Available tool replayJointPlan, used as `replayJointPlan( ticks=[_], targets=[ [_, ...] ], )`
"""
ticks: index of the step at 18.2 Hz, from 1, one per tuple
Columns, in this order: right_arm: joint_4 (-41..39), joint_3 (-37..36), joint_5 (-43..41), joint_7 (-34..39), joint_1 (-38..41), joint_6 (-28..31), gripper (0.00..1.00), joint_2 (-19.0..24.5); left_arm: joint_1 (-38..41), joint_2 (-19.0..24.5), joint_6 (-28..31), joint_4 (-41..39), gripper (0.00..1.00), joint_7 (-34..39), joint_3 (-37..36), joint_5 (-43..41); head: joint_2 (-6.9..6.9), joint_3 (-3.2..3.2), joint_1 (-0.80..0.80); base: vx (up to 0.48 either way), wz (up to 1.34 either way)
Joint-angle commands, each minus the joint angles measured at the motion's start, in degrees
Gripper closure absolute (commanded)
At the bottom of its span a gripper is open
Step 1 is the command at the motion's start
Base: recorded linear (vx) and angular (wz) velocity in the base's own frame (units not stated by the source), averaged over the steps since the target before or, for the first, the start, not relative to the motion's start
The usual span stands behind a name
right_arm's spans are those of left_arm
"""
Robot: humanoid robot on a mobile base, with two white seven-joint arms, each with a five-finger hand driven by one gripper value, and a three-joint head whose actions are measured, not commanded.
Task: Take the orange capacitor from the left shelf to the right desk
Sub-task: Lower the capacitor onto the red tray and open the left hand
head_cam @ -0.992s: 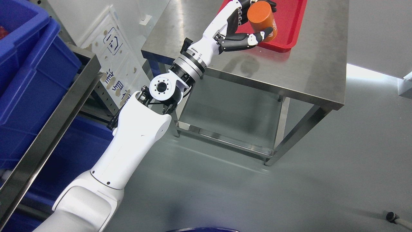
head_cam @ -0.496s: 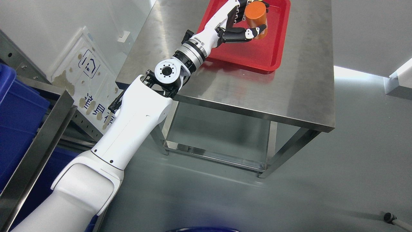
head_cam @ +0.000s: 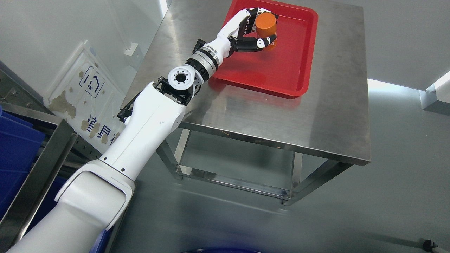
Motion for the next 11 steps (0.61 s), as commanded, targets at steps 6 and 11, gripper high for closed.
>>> replayJointPlan(
  ticks=[6, 11],
  targets=[
    [-1.32, -0.71, 0.0, 0.07, 1.94, 0.03, 0.0, -1.01, -0.91, 1.0, -0.83, 4.44, 0.33, -0.15, 2.04, 0.28, 0.0, 0.0, 0.0, 0.034, 0.0],
    [-1.32, -0.71, 0.0, -0.02, 1.94, 0.03, 0.0, -1.01, -7.5, 1.0, -0.74, 4.79, 0.17, -0.15, 12.66, -0.06, 0.0, 0.0, 0.0, 0.0, 0.0]
  ],
)
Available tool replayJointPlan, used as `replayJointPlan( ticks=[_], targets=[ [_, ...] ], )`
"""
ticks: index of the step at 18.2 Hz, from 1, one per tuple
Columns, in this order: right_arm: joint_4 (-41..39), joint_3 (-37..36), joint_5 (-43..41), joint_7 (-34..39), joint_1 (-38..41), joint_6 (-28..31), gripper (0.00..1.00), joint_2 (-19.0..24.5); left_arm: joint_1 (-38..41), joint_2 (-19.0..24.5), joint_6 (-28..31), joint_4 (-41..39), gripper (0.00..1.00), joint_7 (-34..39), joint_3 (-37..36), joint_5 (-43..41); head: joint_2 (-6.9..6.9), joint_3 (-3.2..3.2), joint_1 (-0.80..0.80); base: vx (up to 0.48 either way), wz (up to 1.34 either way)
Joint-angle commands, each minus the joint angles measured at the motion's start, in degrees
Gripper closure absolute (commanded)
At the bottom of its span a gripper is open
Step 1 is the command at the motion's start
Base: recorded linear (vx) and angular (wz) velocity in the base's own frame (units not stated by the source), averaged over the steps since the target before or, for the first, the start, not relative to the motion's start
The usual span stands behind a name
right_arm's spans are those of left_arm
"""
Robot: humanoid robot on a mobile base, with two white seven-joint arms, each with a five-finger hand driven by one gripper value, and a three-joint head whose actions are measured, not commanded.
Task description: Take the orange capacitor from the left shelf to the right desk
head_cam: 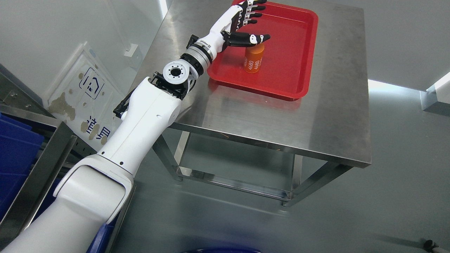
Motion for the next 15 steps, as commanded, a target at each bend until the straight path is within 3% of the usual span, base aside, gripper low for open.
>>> replayJointPlan(
  ticks=[1, 4, 8, 11, 15],
  targets=[
    [-1.32, -0.61, 0.0, -0.02, 1.94, 0.04, 0.0, -0.99, -5.95, 1.0, -0.05, 2.53, 0.16, 0.0, 11.3, -0.97, 0.0, 0.0, 0.0, 0.0, 0.0],
    [-1.32, -0.7, 0.0, -0.02, 1.94, 0.04, 0.0, -0.99, -7.19, 1.0, -0.31, 10.24, 0.01, 0.09, 14.99, -8.07, 0.0, 0.0, 0.0, 0.0, 0.0],
    [-1.32, -0.7, 0.0, -0.02, 1.94, 0.04, 0.0, -0.99, -2.29, 1.0, -3.99, 10.28, 0.0, 0.0, 17.9, -10.12, 0.0, 0.0, 0.0, 0.0, 0.0],
    [-1.32, -0.7, 0.0, -0.02, 1.94, 0.04, 0.0, -0.99, 3.86, 1.0, -3.74, 0.73, 0.0, 0.09, 19.48, -10.12, 0.0, 0.0, 0.0, 0.0, 0.0],
    [-1.32, -0.61, 0.0, -0.02, 1.94, 0.04, 0.0, -0.99, 13.17, 1.0, 3.28, -15.61, 0.0, -0.08, 22.38, -10.03, 0.0, 0.0, 0.0, 0.0, 0.0]
  ],
)
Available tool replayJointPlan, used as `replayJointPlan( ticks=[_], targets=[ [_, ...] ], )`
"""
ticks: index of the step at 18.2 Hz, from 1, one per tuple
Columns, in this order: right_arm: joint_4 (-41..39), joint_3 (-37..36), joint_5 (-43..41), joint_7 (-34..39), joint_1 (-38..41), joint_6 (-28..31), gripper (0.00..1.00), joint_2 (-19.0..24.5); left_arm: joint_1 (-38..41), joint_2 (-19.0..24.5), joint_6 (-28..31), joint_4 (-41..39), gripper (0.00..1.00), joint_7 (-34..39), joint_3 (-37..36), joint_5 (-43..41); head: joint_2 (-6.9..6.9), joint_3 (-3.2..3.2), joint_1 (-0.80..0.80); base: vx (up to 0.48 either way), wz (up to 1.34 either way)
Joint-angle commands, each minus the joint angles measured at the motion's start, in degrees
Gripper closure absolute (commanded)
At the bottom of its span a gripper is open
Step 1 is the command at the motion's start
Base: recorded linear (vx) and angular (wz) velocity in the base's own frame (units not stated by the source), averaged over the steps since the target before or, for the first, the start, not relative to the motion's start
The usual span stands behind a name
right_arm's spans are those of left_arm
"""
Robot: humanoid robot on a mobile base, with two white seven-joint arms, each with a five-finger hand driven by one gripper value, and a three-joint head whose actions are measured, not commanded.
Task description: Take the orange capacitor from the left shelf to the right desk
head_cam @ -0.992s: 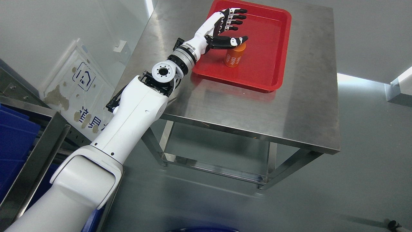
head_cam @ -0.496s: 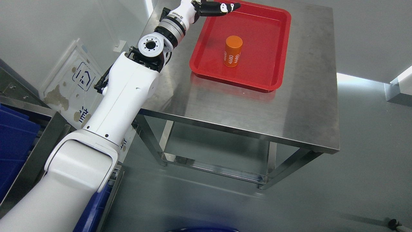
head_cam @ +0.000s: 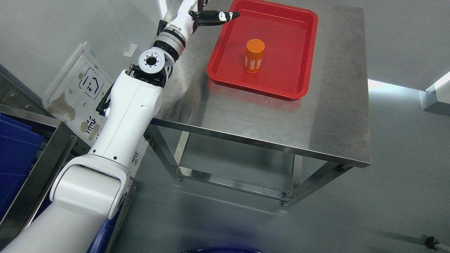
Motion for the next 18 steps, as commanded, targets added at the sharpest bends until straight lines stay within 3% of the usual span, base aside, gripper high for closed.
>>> replayJointPlan(
  ticks=[1, 7, 18],
  targets=[
    [-1.32, -0.7, 0.0, -0.03, 1.93, 0.04, 0.0, -0.99, 12.19, 1.0, 4.3, -18.94, 0.0, -0.15, 9.02, -1.12, 0.0, 0.0, 0.0, 0.0, 0.0],
    [-1.32, -0.7, 0.0, -0.03, 1.93, 0.04, 0.0, -0.99, 18.71, 1.0, 2.2, -22.47, 0.0, -0.15, 12.0, -1.12, 0.0, 0.0, 0.0, 0.0, 0.0],
    [-1.32, -0.7, 0.0, -0.03, 1.93, 0.04, 0.0, -0.99, 18.19, 1.0, 2.28, -24.85, 0.0, -0.24, 13.59, -1.12, 0.0, 0.0, 0.0, 0.0, 0.0]
  ],
)
